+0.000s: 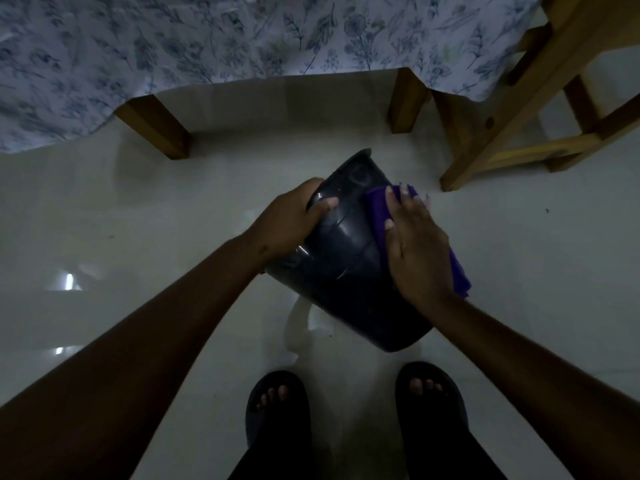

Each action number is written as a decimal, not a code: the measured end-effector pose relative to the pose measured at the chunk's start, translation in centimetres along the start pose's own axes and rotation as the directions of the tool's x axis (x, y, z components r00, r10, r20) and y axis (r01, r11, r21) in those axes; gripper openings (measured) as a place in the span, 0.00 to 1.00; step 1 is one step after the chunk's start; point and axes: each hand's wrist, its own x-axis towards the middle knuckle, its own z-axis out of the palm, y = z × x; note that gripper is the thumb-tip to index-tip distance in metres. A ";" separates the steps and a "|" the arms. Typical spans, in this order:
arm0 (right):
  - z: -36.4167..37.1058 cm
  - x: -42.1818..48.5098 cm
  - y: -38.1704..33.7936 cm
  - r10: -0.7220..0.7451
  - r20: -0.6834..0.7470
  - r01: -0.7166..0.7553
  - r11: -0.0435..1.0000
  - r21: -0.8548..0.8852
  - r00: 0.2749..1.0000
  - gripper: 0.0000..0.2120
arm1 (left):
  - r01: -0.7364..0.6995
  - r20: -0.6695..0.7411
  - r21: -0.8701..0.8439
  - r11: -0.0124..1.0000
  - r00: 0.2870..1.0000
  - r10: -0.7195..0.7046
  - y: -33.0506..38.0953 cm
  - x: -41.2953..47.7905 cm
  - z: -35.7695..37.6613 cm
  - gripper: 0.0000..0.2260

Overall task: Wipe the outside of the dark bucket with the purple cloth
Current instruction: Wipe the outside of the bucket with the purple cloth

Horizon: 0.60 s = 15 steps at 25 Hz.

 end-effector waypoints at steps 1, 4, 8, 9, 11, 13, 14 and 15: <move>0.0 0.8 0.3 0.028 0.006 -0.029 0.999 0.018 1.000 0.24 | -0.001 -0.032 -0.014 1.000 1.000 0.001 -0.7 -1.0 0.2 0.13; 1.1 -0.8 -0.5 -0.022 0.032 0.023 0.999 -0.028 0.999 0.25 | 0.050 -0.150 0.024 0.998 0.988 -0.046 -1.8 -1.3 1.1 0.14; 1.8 -4.2 -1.5 -0.169 0.061 0.174 0.981 -0.090 0.984 0.25 | -0.010 -0.181 0.106 0.994 0.983 0.029 -1.8 -0.3 1.2 0.16; 1.7 -2.8 -1.2 -0.146 0.036 0.148 0.987 -0.060 0.989 0.25 | -0.034 -0.195 0.099 0.995 0.979 0.053 -1.9 -0.4 1.2 0.17; 1.7 1.4 0.0 0.019 0.080 -0.031 0.988 0.154 0.997 0.25 | -0.054 -0.224 0.103 0.993 0.972 0.076 -2.0 -0.4 1.3 0.17; 1.1 4.3 1.3 0.134 0.168 -0.187 0.917 0.352 0.977 0.25 | -0.016 -0.258 0.096 0.995 0.965 0.040 -1.9 -0.5 1.6 0.18; 1.1 4.1 1.2 0.148 0.176 -0.201 0.920 0.336 0.973 0.25 | 0.017 -0.275 0.091 0.996 0.961 0.008 -1.9 -0.5 1.7 0.19; 1.2 2.9 0.4 0.145 0.151 -0.181 0.948 0.262 0.978 0.25 | 0.052 -0.291 0.093 0.994 0.956 -0.023 -1.8 -0.4 1.7 0.19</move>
